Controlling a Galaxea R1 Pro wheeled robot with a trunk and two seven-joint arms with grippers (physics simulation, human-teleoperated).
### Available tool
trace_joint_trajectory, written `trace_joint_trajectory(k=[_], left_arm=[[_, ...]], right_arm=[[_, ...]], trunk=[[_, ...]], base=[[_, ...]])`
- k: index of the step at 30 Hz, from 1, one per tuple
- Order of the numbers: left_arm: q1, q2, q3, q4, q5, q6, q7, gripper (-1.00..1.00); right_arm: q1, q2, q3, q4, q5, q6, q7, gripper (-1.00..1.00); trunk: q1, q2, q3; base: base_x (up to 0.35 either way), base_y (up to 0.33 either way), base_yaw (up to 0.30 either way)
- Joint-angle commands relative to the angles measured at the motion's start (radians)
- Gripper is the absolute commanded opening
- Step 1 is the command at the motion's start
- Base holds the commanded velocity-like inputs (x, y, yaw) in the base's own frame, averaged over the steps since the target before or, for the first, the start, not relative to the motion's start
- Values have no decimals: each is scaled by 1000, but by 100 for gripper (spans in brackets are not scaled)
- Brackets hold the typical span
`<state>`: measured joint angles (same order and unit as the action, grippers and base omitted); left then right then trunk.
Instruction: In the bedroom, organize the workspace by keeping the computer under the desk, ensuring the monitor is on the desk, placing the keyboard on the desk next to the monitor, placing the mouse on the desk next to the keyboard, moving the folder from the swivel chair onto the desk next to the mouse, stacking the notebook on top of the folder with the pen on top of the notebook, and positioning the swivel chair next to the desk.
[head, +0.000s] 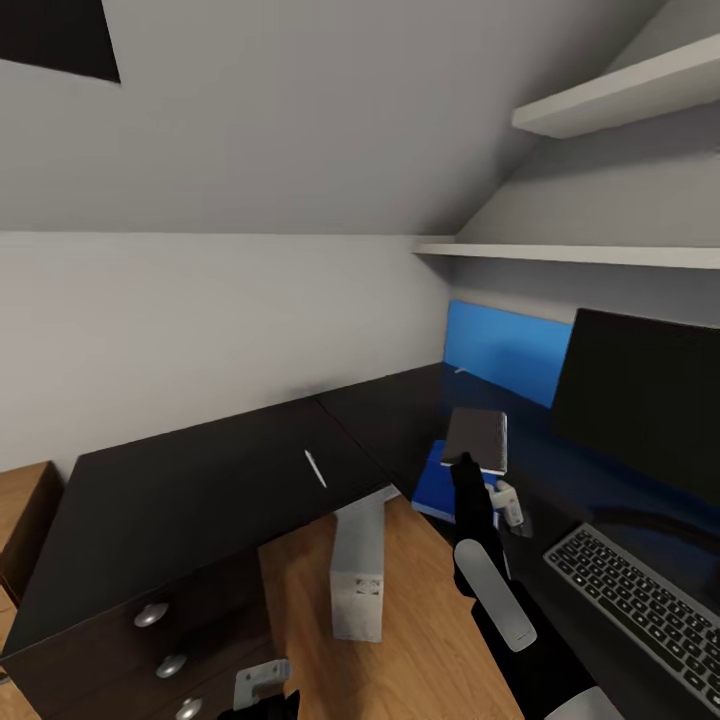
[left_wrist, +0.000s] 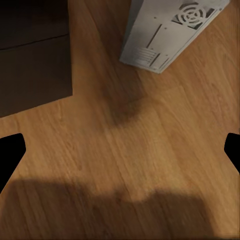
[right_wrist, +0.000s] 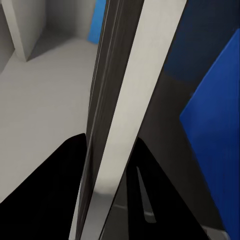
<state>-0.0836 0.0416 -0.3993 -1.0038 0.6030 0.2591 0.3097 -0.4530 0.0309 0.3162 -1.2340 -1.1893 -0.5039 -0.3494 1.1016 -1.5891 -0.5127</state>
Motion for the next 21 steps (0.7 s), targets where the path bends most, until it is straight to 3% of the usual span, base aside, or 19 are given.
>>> trace_joint_trajectory(k=[1,14,16,21], left_arm=[[-1,1,-4,-2,9,2,9,100],[-1,1,-4,-2,9,2,9,100],[-1,1,-4,-2,8,2,9,100],[-1,1,-4,-2,8,2,9,100]], right_arm=[[-1,0,2,1,-4,-5,-3,-100],[-1,2,7,24,-25,13,-5,-100],[-1,2,6,26,-83,60,-4,-100],[-1,-1,5,25,-148,90,-1,-100]], trunk=[[0,-1,-1],[0,-1,-2],[0,-1,-2],[0,-1,-2]], base=[[0,0,-72],[0,0,-9],[0,0,0],[0,0,0]])
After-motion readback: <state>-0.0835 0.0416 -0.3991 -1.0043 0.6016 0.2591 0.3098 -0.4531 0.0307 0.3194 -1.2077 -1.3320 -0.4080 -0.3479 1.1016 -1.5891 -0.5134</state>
